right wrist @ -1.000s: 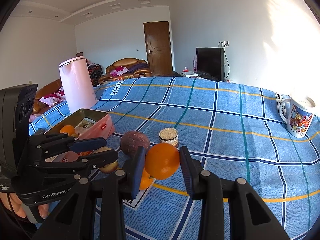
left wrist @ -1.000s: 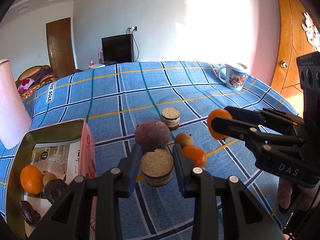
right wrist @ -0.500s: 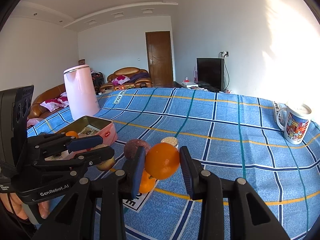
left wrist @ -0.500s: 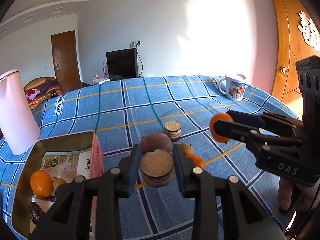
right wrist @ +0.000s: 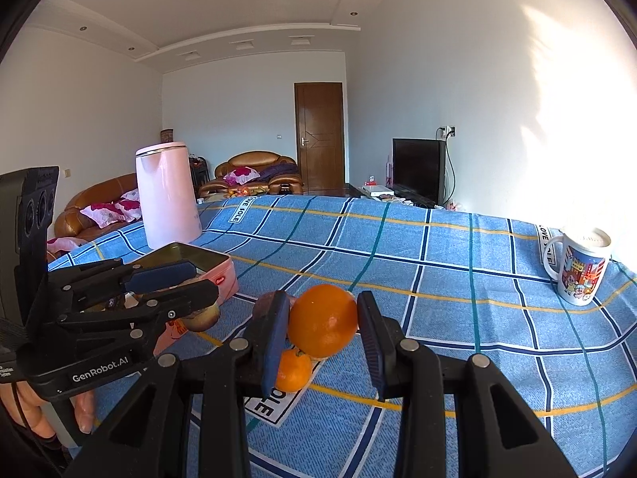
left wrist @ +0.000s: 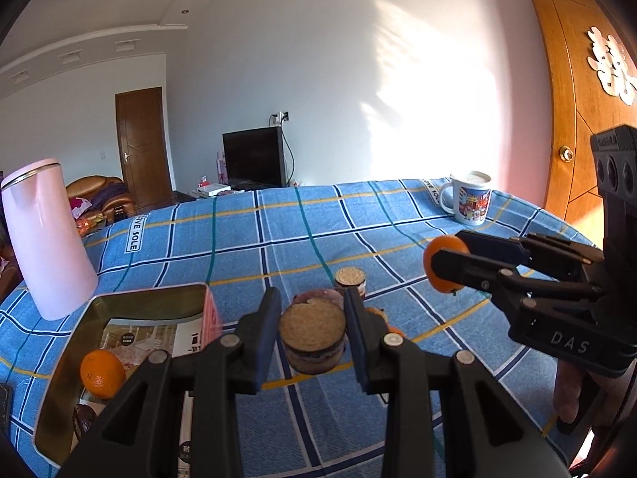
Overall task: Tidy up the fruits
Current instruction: 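Lift and carry the cake slice and small orange toward the tin box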
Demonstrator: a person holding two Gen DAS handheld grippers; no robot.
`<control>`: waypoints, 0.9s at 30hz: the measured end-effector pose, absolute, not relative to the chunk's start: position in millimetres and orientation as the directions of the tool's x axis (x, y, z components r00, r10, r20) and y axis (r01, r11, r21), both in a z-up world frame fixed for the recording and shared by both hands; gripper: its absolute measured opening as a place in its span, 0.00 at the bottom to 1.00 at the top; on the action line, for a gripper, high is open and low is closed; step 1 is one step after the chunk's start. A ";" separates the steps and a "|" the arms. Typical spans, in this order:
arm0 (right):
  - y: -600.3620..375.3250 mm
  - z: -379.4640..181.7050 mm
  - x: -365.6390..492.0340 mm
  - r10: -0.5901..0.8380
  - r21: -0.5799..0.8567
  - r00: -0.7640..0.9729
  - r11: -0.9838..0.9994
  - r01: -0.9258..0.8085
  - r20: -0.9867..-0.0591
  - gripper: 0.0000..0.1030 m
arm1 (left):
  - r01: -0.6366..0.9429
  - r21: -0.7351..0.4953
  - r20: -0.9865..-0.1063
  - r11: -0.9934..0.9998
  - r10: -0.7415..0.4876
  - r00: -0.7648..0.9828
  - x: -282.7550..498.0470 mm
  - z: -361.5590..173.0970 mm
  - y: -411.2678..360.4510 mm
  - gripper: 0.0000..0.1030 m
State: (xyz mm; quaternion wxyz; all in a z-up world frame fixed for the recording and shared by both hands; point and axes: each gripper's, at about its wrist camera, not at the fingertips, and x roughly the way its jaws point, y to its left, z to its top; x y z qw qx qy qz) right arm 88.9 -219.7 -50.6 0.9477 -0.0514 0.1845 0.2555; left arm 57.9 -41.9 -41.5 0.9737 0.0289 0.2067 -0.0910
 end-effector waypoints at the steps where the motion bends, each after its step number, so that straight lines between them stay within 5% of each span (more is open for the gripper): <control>1: -219.6 -50.3 87.9 0.466 -0.005 0.803 0.864 -0.503 -0.371 0.36 | 0.187 0.018 -0.404 0.982 -0.164 0.900 57.4 -41.2 -41.3 0.33; 27: -188.7 -43.9 87.1 0.492 -0.055 0.779 0.831 -0.553 -0.390 0.36 | 0.148 -0.028 -0.366 0.989 -0.148 0.919 47.9 -31.2 -21.2 0.33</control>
